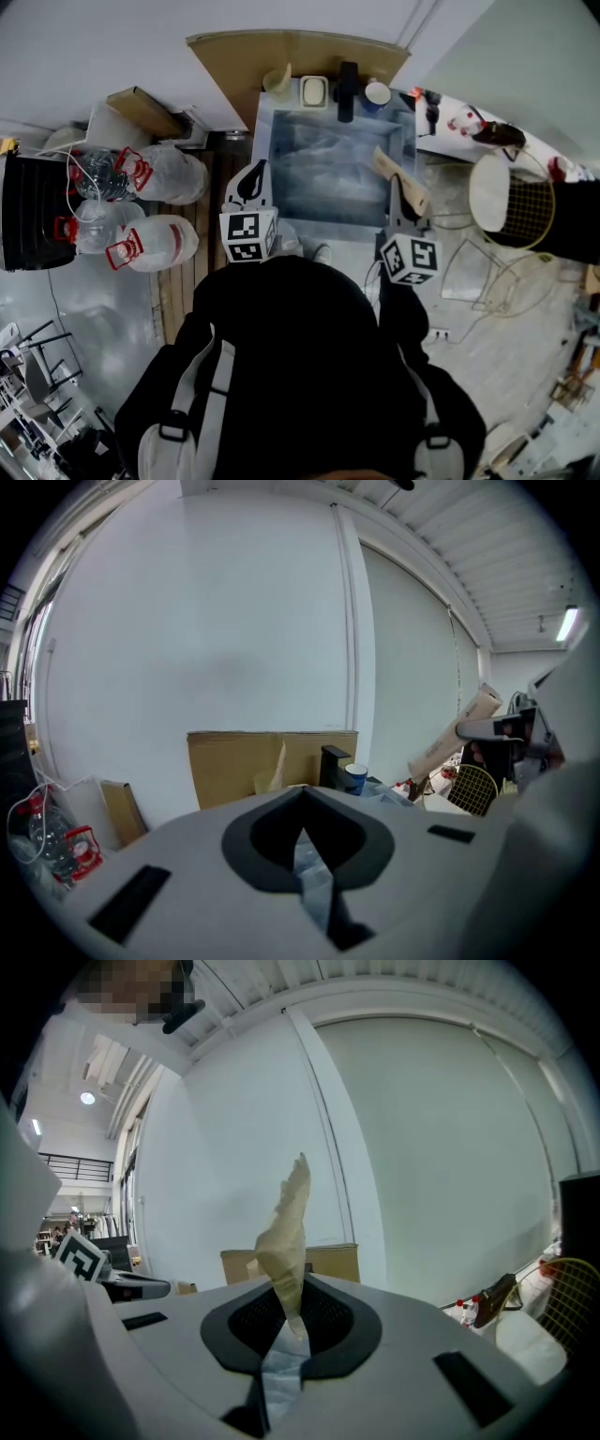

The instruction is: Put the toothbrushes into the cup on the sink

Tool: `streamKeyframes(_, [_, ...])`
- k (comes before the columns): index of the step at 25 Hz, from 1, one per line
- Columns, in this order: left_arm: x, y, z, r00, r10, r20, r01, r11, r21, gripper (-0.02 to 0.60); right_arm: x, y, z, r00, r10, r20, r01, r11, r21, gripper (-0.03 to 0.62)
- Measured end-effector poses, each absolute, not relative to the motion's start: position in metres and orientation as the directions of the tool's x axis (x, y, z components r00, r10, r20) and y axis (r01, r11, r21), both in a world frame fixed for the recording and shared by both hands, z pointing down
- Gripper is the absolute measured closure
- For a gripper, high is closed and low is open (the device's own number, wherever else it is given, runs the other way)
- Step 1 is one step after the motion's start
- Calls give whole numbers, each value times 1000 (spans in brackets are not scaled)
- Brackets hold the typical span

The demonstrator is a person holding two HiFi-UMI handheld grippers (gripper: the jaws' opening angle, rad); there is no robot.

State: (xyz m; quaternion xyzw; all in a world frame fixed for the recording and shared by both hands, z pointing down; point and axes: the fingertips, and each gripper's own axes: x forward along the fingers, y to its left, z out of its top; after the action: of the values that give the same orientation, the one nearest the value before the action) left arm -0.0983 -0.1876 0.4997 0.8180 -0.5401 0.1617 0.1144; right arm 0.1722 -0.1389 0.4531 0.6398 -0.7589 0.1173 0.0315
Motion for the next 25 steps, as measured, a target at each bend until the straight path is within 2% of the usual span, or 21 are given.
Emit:
streamKeyframes(11, [-107, -152, 512, 343, -850, 401, -929, -369, 13, 580, 190, -215, 445, -152, -977, 149, -987, 143, -68, 563])
streamKeyframes(25, [-106, -151, 511, 360, -842, 402, -922, -388, 12, 580, 211, -313, 488, -108, -972, 210, -994, 101, -44, 563])
